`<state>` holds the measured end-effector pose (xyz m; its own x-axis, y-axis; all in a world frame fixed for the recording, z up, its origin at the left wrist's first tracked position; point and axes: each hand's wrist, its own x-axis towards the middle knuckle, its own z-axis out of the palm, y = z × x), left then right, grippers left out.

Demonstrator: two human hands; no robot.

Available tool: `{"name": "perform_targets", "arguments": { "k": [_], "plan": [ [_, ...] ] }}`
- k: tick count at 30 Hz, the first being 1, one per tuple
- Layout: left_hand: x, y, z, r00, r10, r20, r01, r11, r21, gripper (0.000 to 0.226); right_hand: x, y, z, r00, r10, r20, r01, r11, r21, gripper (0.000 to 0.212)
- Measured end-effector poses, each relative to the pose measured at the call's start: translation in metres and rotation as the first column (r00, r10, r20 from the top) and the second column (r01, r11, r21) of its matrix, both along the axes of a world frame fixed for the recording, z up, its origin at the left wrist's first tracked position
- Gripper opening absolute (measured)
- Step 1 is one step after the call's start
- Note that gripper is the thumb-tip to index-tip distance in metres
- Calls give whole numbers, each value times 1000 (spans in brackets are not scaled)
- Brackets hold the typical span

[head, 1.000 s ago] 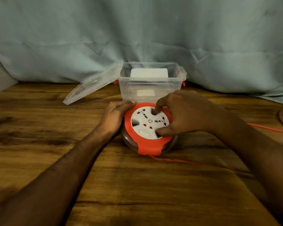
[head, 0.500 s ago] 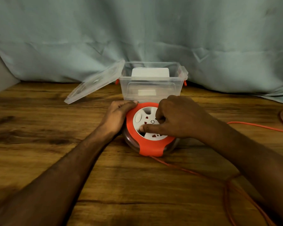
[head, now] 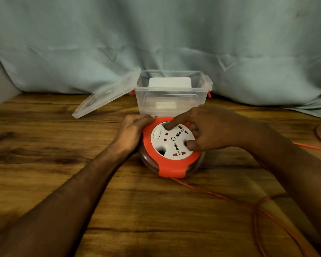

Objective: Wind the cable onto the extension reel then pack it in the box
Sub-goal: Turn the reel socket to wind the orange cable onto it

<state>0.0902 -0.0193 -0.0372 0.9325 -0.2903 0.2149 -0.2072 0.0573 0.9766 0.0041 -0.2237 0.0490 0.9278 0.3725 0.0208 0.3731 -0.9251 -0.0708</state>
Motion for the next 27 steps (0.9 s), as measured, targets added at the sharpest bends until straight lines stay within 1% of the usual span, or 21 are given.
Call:
{"name": "perform_targets", "arguments": {
  "k": [2,7,11,15,19,23,27],
  "plan": [
    [0,1,0,1000,6,15,-7,1000,14,35,1,-3,-1,1000,-22,20,23,1000,-11,63],
    [0,2,0,999,38,19,-39,998,49,30,1,-3,-5,991,-72,109,81,993,-85,66],
    [0,1,2,999,45,16,-45,999,23,29,-1,2,-8,975,-83,205,110,986,-126,68],
    [-1,0,1,999,31,25,-31,999,-11,30,1,7,-19,955,-86,284,118,988,-99,64],
    [-1,1,1,999,39,32,-39,999,-10,29,1,16,-25,954,-96,284,110,993,-36,64],
    [-2,-1,2,999,36,16,-36,999,-15,28,-1,22,-27,949,-124,290,135,991,-17,64],
    [-3,-1,3,999,42,13,-42,999,-22,35,3,20,-28,945,-139,296,148,989,-9,64]
  ]
}}
